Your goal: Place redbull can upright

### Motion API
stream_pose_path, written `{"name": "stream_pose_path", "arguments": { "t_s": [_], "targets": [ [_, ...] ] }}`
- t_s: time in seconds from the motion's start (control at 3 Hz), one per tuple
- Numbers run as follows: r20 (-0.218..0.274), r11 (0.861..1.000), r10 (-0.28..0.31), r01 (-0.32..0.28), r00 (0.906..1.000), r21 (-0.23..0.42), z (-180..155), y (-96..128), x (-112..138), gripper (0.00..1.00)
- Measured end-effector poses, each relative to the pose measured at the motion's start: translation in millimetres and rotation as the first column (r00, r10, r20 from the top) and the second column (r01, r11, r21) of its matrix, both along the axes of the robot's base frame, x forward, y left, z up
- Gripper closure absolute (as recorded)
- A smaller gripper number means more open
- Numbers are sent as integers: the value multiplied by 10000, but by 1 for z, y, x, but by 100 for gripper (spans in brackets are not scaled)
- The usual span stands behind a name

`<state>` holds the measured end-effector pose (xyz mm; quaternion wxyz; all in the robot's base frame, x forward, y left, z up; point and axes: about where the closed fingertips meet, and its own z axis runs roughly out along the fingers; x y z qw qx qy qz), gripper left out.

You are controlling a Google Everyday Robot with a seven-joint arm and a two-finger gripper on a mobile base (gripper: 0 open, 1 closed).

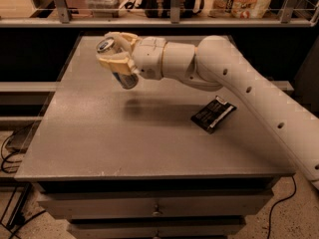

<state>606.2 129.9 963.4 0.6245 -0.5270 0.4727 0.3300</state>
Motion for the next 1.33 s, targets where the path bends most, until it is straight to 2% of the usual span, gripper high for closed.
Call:
{"name": "stream_pose_path", "arguments": {
  "t_s": [0.67,1.0,1.33],
  "targets": [
    [-893,9957,-876,899,9921,225,-23,-10,-1,100],
    [-1145,9911,-1192,1251,9862,458,-33,-15,-4,100],
    [-1190,9871,-1396,1477,9830,625,-38,-21,-8,100]
  ]
}}
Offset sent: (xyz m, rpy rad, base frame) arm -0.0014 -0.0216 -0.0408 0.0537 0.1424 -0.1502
